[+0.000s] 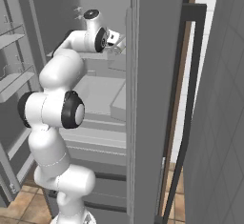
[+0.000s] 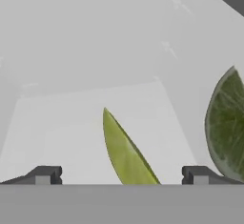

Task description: Grab the lemon wedges from the fridge, place them in the blender, close the lid, and turn on the blender to create a marinade.

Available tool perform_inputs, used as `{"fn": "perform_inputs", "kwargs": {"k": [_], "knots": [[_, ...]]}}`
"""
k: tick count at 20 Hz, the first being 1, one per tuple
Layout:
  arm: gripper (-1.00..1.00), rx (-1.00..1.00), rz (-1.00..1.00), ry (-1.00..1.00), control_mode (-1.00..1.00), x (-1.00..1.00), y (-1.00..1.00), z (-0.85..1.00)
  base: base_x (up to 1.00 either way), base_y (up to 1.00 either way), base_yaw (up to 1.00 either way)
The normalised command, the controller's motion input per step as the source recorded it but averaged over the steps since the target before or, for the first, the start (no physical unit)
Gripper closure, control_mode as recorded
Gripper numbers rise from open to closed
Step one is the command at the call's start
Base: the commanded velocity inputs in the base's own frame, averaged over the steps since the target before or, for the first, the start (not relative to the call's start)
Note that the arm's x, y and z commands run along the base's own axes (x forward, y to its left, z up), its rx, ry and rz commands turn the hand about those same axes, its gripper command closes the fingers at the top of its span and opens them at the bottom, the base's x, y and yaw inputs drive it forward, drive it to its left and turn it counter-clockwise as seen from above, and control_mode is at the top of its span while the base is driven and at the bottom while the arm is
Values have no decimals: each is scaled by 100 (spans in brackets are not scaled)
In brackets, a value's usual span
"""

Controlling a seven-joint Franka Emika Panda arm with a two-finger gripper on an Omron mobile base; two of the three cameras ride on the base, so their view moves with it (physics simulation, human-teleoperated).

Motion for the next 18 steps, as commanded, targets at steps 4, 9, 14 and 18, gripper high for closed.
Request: {"fn": "perform_inputs", "kwargs": {"k": [4,9,14,18], "knots": [[-100,2,0,0,-100,26,0,-17,0,0,0],[-100,0,0,0,-100,29,0,-13,0,0,0],[-100,0,0,0,-100,20,-4,-11,0,0,0],[100,0,0,0,-100,0,-6,-23,0,0,0]]}}
